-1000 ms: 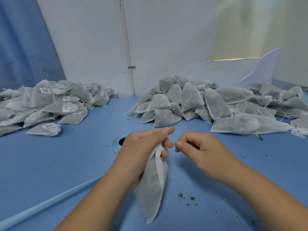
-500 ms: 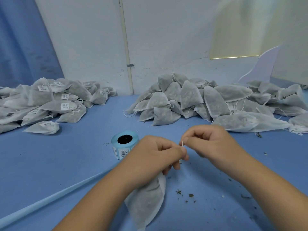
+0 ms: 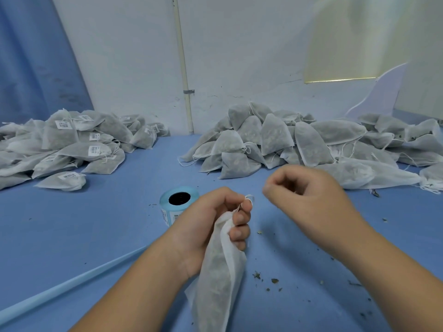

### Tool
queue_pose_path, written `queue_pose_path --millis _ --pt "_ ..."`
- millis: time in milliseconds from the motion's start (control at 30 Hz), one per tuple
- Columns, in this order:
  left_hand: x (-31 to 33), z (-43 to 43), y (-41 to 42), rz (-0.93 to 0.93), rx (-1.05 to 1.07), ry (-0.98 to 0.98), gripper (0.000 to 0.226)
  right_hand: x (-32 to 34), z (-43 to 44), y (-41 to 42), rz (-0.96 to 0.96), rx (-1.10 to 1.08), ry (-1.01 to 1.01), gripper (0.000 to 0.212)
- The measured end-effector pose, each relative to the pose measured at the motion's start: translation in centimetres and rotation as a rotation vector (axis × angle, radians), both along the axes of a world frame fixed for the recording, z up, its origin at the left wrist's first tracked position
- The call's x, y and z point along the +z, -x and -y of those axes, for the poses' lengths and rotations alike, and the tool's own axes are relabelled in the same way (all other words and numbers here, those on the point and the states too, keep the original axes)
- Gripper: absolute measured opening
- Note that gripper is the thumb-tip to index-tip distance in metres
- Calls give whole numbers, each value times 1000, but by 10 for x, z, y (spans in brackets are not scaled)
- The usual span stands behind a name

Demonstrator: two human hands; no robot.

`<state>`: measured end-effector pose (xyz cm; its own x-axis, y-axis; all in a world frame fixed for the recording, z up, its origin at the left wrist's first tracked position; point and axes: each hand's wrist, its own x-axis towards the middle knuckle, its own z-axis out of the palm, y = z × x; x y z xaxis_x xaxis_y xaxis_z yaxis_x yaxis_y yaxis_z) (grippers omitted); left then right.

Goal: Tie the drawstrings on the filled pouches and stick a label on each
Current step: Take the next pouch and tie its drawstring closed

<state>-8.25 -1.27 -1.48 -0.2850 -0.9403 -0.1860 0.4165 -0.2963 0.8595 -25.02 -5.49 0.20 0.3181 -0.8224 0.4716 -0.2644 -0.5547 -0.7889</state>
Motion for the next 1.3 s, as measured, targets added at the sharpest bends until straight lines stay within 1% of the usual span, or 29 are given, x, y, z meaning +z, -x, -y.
queue_pose_path --millis 67,133,200,267,400,500,633,733,833,933,1033,1167,1300 --pt "-1 1 1 7 10 9 11 -1 -5 -4 -49 128 -105 11" --pt "-2 2 1 39 18 22 9 -2 -7 -5 -65 162 -135 12" --pt "-3 2 0 83 23 33 10 -1 -7 -4 -42 187 -176 13" --pt "-4 2 0 163 54 60 12 0 -6 -3 -26 209 -216 11" --pt "0 -2 3 383 122 171 14 0 -6 -1 -45 237 -241 5" --pt "4 -7 3 516 130 237 16 -1 -5 1 -96 250 -243 12" --pt "8 -10 3 623 103 268 19 -3 -3 2 -149 269 -255 18" --pt "10 -11 1 626 77 247 19 -4 -2 2 -160 290 -269 21" --pt "12 -12 -2 576 59 219 17 -6 0 2 -158 313 -293 16" --pt "14 -12 -1 547 83 183 15 -7 3 4 -164 330 -296 12" --pt "15 -13 0 572 116 164 13 -8 5 6 -163 356 -300 11" --pt "16 -14 0 616 113 194 15 -10 8 7 -173 403 -309 11" --pt "17 -15 2 658 131 216 13 -13 13 9 -163 463 -325 18"
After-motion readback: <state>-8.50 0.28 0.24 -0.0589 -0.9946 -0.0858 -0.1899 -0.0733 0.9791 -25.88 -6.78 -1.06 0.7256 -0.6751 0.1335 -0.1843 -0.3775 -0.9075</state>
